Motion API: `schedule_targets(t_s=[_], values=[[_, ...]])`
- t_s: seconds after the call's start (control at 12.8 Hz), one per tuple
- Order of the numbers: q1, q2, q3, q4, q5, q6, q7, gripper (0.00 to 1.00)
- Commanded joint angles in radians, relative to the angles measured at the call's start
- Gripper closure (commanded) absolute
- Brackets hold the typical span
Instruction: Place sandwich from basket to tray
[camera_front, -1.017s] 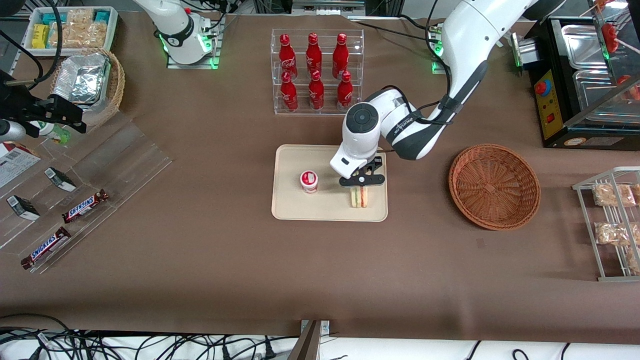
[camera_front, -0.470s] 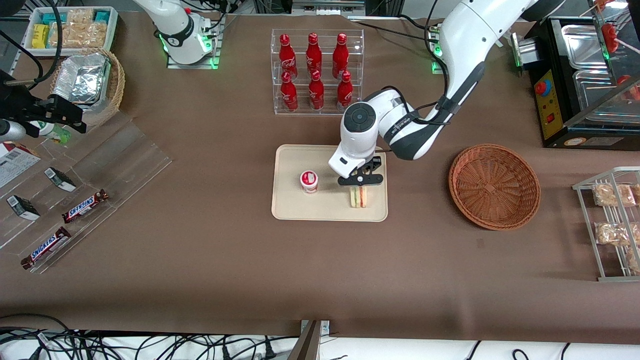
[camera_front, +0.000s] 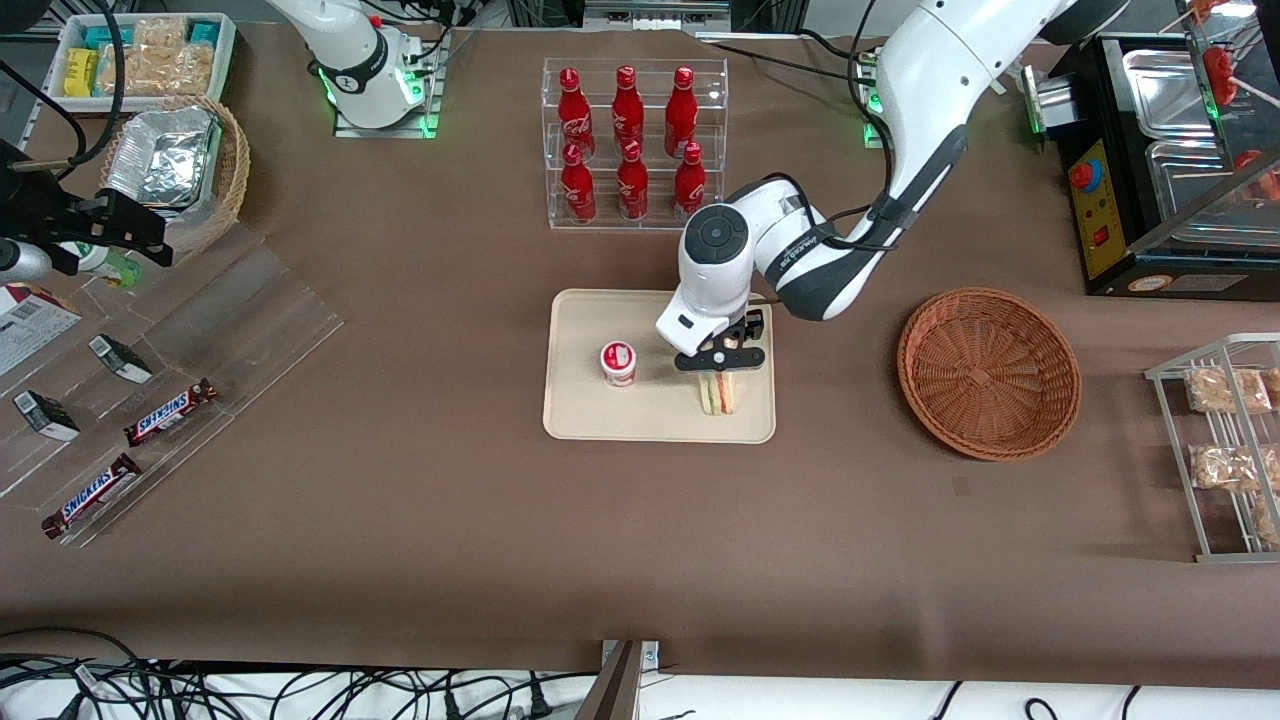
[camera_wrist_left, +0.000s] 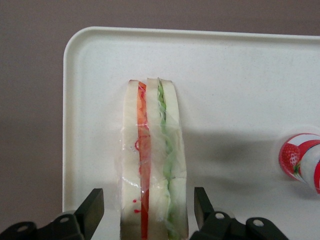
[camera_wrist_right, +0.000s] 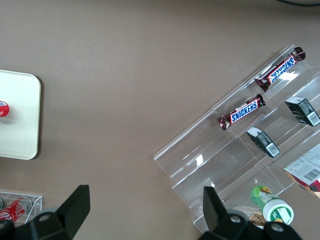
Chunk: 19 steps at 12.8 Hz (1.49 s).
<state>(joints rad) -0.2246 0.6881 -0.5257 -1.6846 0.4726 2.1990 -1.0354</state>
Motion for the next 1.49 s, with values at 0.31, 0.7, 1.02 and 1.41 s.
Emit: schedule_targets(t_s=[0.31, 0.7, 1.02, 1.41], values=[[0.036, -0.100, -0.008, 0.135, -0.089, -0.154, -0.014, 0.00], [0.242, -0.189, -0.011, 0.310, -0.369, -0.425, 0.374, 0.00], [0.491, -0.231, -0.010, 0.348, -0.427, -0.594, 0.746, 0.00], [0.571, -0.225, 0.001, 0.359, -0.349, -0.587, 0.819, 0.00]])
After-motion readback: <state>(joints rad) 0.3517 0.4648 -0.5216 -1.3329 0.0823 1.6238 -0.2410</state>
